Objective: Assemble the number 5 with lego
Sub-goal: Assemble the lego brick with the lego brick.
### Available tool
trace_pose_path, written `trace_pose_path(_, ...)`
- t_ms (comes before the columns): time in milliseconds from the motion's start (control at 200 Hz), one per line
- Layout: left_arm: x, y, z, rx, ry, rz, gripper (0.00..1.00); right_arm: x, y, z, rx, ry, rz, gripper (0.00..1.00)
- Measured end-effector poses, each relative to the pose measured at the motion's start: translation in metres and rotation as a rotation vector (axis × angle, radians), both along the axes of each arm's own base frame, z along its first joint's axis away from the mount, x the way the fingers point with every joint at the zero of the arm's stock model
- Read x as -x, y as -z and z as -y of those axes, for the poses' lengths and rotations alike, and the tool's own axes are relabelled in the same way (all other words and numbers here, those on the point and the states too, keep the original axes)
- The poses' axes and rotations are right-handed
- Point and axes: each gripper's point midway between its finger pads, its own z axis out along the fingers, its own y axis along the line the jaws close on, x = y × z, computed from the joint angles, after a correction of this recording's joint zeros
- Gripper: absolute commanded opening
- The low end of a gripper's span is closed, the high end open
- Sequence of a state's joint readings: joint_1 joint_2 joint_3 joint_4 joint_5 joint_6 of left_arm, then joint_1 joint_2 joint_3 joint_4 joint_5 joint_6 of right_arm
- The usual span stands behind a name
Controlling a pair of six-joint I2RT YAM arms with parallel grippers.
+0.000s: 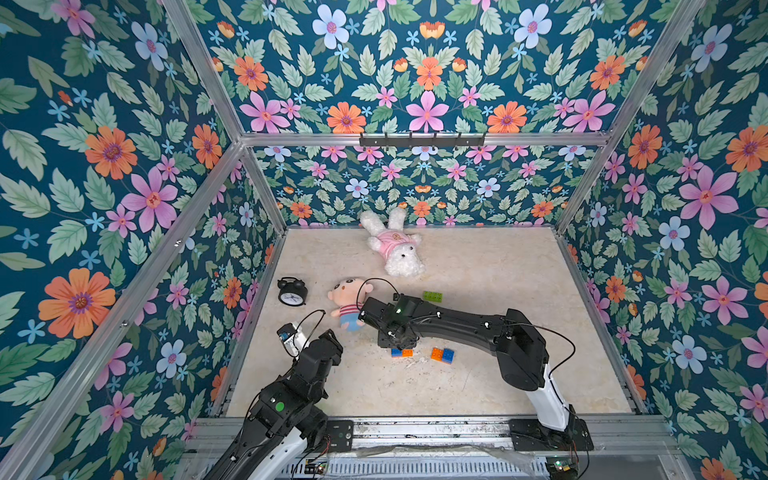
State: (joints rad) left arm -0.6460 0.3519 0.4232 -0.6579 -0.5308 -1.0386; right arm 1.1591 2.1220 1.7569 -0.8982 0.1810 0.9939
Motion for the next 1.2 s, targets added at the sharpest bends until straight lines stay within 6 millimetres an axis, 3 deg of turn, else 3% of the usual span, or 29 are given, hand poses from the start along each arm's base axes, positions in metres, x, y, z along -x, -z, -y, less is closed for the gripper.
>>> trace_pose_path(130, -0.001, 0.002, 0.002, -0.009, 0.006, -0.013, 0.63, 0.006, 0.01, 0.008, 0.002, -0.001, -0.026, 0.26)
trace_pose_path(395, -0.003, 0.003, 0.004, -0.02, 0.019, -0.019, 0.63, 0.008, 0.025, 0.006, -0.006, -0.015, -0.047, 0.26)
trace_pose_path(780, -0.004, 0.004, 0.006, -0.018, 0.027, -0.016, 0.63, 0.007, 0.028, 0.003, -0.014, -0.023, -0.042, 0.26)
trace_pose_path(850, -0.004, 0.004, 0.007, -0.018, 0.03, -0.018, 0.63, 0.007, 0.026, 0.002, -0.023, -0.023, -0.039, 0.27)
trace_pose_path(965, -0.006, 0.006, 0.011, -0.028, 0.052, -0.028, 0.63, 0.007, 0.02, -0.001, -0.044, -0.03, -0.042, 0.38)
trace_pose_path(1110, -0.009, 0.006, 0.021, -0.023, 0.103, -0.027, 0.64, -0.004, -0.014, -0.003, -0.129, -0.042, 0.018, 0.48)
trace_pose_path(1200, -0.011, 0.007, 0.028, -0.027, 0.139, -0.035, 0.65, -0.016, -0.025, 0.009, -0.173, -0.022, 0.035, 0.54)
